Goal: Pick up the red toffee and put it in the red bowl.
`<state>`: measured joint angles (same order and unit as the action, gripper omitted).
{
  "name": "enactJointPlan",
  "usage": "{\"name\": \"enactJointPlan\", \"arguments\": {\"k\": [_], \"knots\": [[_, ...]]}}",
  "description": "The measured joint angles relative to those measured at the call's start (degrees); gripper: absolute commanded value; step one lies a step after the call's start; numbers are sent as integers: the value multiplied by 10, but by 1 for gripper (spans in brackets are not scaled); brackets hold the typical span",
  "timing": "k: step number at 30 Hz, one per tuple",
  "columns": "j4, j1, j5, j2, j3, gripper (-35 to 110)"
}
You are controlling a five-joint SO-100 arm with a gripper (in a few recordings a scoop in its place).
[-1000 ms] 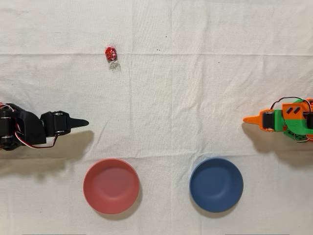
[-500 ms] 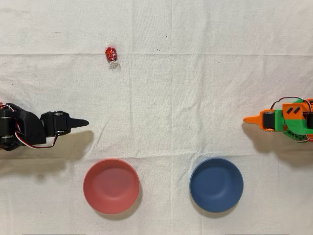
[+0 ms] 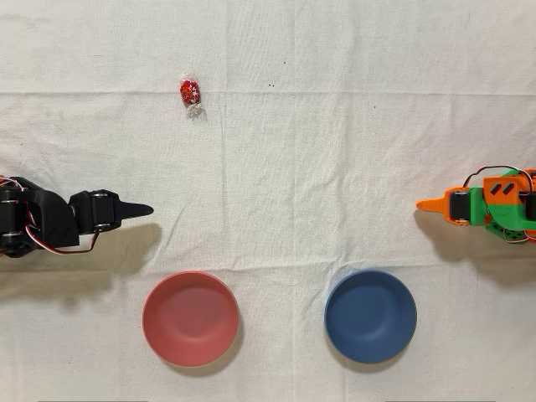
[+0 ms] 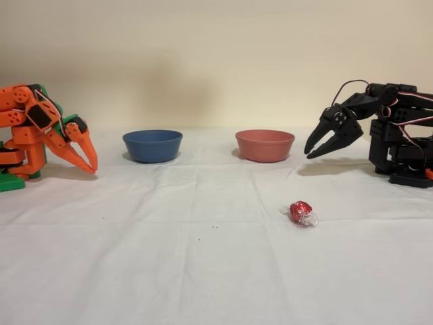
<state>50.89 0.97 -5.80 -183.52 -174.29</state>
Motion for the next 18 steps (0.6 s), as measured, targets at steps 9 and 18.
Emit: {"name": "enactJointPlan", "arguments": {"k": [9, 18], "knots": [[0, 0, 0, 0, 0, 1], [-6, 0, 0, 0, 0, 0]]}}
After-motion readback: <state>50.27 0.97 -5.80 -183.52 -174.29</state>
